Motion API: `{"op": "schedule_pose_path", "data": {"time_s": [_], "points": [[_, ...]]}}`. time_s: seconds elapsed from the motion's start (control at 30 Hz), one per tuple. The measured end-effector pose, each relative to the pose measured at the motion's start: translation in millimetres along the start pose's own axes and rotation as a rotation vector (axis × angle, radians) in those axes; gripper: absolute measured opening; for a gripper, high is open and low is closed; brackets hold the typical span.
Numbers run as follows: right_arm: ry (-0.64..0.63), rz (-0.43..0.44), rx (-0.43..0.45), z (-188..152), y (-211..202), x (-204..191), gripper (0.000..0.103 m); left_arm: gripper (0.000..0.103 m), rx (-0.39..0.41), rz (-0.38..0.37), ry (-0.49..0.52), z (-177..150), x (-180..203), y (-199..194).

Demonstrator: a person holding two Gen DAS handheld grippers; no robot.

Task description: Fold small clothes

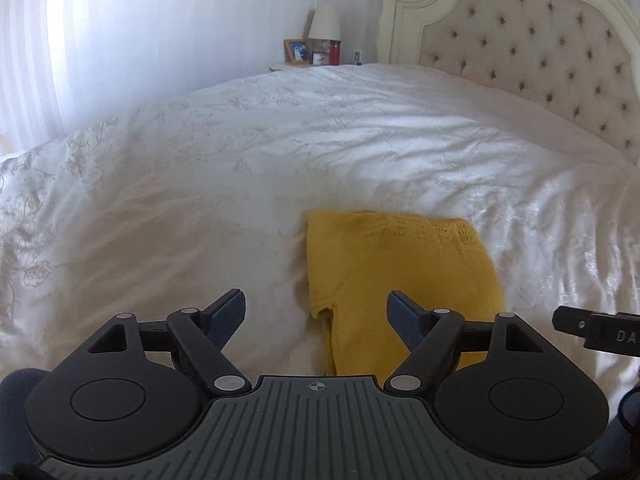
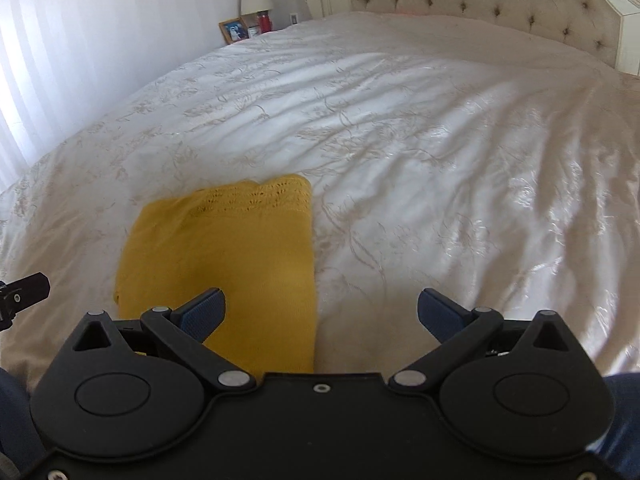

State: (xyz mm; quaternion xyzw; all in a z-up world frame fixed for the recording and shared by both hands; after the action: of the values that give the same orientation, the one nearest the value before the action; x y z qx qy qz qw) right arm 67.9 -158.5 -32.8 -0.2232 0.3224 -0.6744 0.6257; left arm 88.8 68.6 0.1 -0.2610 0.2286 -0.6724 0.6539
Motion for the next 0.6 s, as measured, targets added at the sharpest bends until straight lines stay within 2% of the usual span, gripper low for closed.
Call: {"op": "schedule_pose_path", "data": {"time_s": [0.37, 0.6], "points": [[-0.072, 0.101, 0.083, -17, -32, -18, 0.102, 0.077, -0.108, -0.029, 0.0, -40, 11, 5], [-0.047, 0.151, 0.043, -25, -25, -18, 0.102, 0.077, -0.115, -0.014, 0.022, -42, 16, 7]]}}
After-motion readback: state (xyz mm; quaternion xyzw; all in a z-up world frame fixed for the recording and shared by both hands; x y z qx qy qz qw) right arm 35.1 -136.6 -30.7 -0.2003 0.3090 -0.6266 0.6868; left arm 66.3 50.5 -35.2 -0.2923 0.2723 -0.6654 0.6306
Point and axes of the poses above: each gripper's, at about its wrist camera, not at the fingertips, and y roughly the way its jaws point, x to its right, z to its top, the point moved 8 cm from there along y, roughly the way its jaws point, and after that the axes turned 2 degrees about -z, right-handed, at the moved point
